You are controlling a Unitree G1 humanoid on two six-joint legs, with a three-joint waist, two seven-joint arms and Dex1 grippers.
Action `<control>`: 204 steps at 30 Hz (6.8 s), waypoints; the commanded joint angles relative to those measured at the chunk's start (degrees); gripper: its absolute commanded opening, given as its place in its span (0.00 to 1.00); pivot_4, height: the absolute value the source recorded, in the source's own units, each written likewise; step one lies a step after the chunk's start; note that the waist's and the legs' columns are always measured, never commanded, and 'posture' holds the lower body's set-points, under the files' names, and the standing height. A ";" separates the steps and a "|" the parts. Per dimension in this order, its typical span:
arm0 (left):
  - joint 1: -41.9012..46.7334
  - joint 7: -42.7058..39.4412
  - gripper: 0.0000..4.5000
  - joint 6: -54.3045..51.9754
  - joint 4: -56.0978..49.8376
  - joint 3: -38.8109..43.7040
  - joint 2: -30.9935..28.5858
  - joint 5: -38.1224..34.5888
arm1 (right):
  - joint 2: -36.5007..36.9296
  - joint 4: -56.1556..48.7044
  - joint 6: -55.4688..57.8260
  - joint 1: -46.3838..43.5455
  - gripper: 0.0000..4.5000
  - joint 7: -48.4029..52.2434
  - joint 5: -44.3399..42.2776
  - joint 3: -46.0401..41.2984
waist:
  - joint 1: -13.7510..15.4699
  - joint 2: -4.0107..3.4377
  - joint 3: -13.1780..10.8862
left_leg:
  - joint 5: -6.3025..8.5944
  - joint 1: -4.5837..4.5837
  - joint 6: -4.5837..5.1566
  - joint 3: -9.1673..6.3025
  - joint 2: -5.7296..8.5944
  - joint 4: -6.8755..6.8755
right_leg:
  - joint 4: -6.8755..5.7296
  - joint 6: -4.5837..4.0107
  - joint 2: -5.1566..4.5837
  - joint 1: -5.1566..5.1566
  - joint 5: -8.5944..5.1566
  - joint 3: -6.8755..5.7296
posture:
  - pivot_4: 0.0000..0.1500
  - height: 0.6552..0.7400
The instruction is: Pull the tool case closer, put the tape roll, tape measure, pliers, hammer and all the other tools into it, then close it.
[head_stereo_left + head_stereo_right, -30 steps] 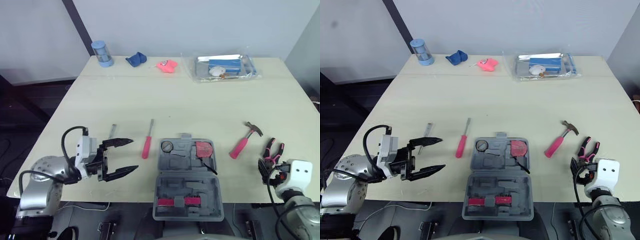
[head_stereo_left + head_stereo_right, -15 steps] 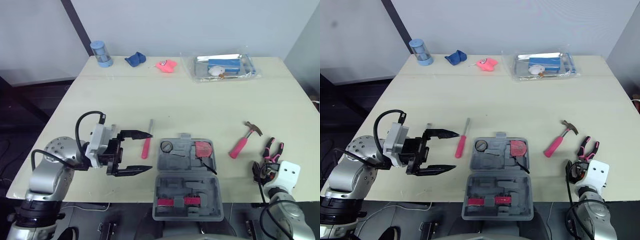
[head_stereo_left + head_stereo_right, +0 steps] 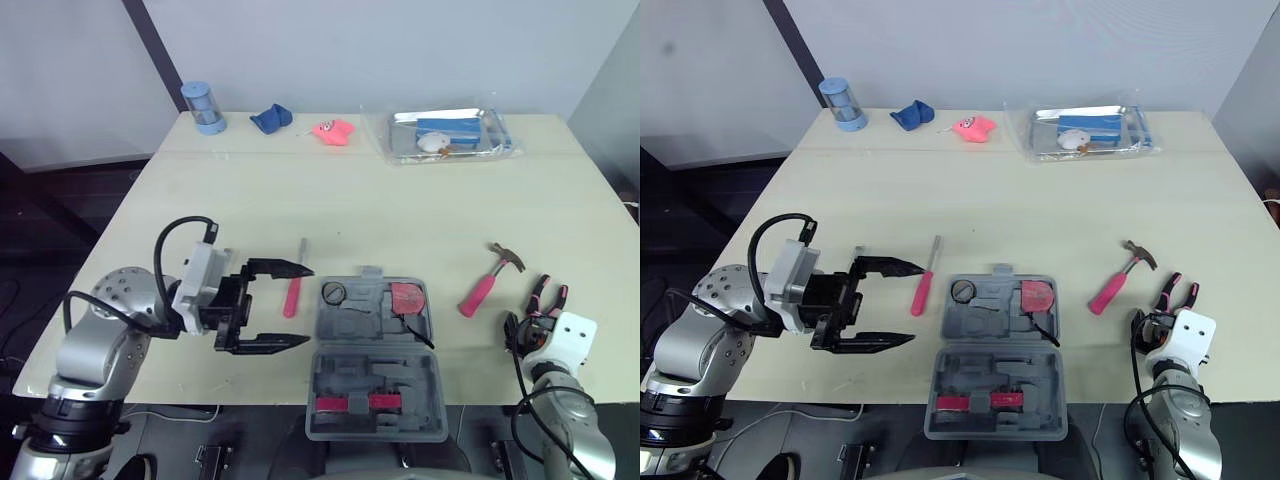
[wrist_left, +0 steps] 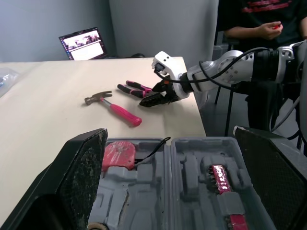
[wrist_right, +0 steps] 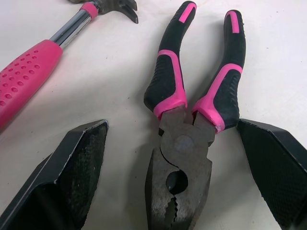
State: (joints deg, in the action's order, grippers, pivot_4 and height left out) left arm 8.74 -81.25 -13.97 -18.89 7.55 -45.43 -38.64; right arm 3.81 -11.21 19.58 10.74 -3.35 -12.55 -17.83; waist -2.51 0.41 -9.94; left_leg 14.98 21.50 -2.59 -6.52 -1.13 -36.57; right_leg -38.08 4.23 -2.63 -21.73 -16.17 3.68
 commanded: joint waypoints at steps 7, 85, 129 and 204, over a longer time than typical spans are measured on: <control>1.24 -1.04 1.00 0.42 -0.49 -0.28 -0.28 -1.09 | -0.79 1.69 0.12 1.17 0.87 -1.72 0.80 -0.92 | 0.00 0.00 0.00 | 0.00 0.00 0.00 0.00 0.00 0.00 | 0.00 0.00 0.00 0.00 0.00 0.00 | 1.00 1.00; -9.82 -11.25 1.00 15.03 16.64 7.96 -9.10 2.11 | 41.39 -12.60 27.19 -45.31 0.22 60.27 1.85 50.30 | 0.17 -0.12 -0.36 | -0.01 0.63 -0.01 -0.35 0.01 -0.13 | 0.05 -0.01 -0.02 -0.49 0.01 -0.42 | 1.00 1.00; -8.23 -9.49 1.00 15.84 17.32 5.14 -6.48 2.89 | 28.22 -0.65 7.74 -39.86 0.62 58.81 7.06 44.84 | -0.13 -0.09 -0.35 | -0.01 0.92 -0.01 -0.25 0.01 -0.43 | -0.56 -0.04 -0.01 -1.00 0.01 -0.35 | 1.00 1.00; -7.26 0.28 0.01 26.20 36.65 -4.70 4.50 18.30 | 37.62 13.81 -22.94 -8.03 0.00 67.98 -0.48 20.84 | 0.02 0.04 0.17 | 0.00 -0.28 0.00 -0.05 -0.02 0.04 | -0.42 -0.18 0.02 0.04 -0.13 -0.14 | 1.00 1.00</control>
State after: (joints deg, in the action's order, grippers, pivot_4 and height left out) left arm 3.12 -81.07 12.66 19.48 0.07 -39.90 -17.83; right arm 40.53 4.74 -3.15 1.63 65.04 -10.55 6.09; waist -2.50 0.45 -9.77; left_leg 14.98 21.23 -2.59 -6.58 -1.17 -36.53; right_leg -38.50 4.05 -2.61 -21.69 -16.30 3.55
